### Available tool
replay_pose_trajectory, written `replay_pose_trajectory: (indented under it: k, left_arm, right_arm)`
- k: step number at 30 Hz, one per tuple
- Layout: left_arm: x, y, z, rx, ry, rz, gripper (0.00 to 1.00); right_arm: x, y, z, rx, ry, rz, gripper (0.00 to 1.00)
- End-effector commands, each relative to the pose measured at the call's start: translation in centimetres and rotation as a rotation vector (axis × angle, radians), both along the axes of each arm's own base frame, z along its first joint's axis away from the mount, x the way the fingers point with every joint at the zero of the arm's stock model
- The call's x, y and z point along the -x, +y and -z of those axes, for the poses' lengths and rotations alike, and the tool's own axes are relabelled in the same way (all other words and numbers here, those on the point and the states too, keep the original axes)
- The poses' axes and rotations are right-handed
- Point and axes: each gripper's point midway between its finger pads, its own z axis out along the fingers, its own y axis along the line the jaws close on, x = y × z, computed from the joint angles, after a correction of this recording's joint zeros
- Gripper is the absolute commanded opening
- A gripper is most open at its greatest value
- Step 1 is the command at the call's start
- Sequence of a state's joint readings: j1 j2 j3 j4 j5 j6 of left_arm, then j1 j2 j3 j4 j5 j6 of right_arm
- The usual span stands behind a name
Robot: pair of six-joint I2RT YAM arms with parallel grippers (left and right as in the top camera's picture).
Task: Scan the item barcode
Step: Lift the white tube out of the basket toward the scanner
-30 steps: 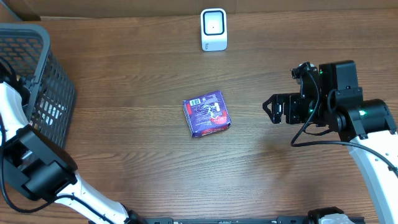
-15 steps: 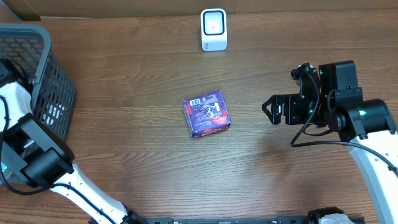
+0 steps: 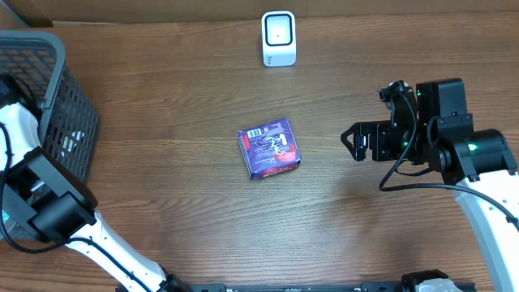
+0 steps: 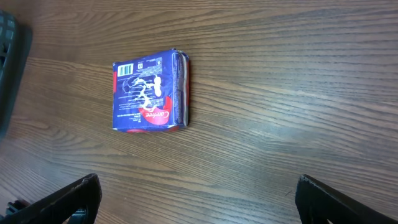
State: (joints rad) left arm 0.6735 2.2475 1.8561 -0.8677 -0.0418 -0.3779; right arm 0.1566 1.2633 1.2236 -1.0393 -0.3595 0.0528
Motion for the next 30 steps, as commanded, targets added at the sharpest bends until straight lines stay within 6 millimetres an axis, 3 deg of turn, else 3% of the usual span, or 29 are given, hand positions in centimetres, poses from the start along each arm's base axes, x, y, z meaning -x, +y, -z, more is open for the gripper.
replay_pose_trajectory:
  k: [1, 5, 10, 14, 18, 21, 24, 26, 30]
  left_arm:
    - [-0.2, -0.6, -1.2, 0.007, 0.012, 0.024, 0.04]
    - [-0.9, 0.0, -8.7, -0.072, -0.083, 0.027, 0.04]
    - [-0.2, -0.7, -20.0, -0.193, -0.234, 0.028, 0.04]
    - [1.9, -2.7, -27.8, -0.287, -0.34, 0.049, 0.04]
    - [4.3, -5.9, -32.8, -0.339, -0.411, 0.076, 0.04]
    - [4.7, -9.9, -34.8, -0.353, -0.434, 0.219, 0.04]
    - [4.4, -14.6, -35.0, -0.337, -0.414, 0.373, 0.04]
    - [3.8, -18.1, -33.9, -0.296, -0.375, 0.482, 0.04]
    - [2.7, -24.4, -29.5, -0.181, -0.253, 0.661, 0.04]
  right_arm:
    - [-0.5, 0.0, -1.0, -0.013, -0.029, 0.005, 1.0]
    - [-0.5, 0.0, -1.0, -0.013, -0.03, 0.005, 1.0]
    - [-0.5, 0.0, -1.0, -0.013, -0.029, 0.005, 1.0]
    - [-0.6, 0.0, -1.1, -0.014, -0.034, 0.005, 1.0]
    - [-0.8, 0.0, -1.3, -0.016, -0.048, 0.005, 1.0]
    - [-1.0, 0.1, -1.4, -0.018, -0.06, 0.005, 1.0]
    - [-1.2, 0.1, -1.5, -0.019, -0.069, 0.005, 1.0]
    - [-1.2, 0.1, -1.5, -0.019, -0.07, 0.005, 1.0]
    - [-1.3, 0.1, -1.6, -0.019, -0.074, 0.005, 1.0]
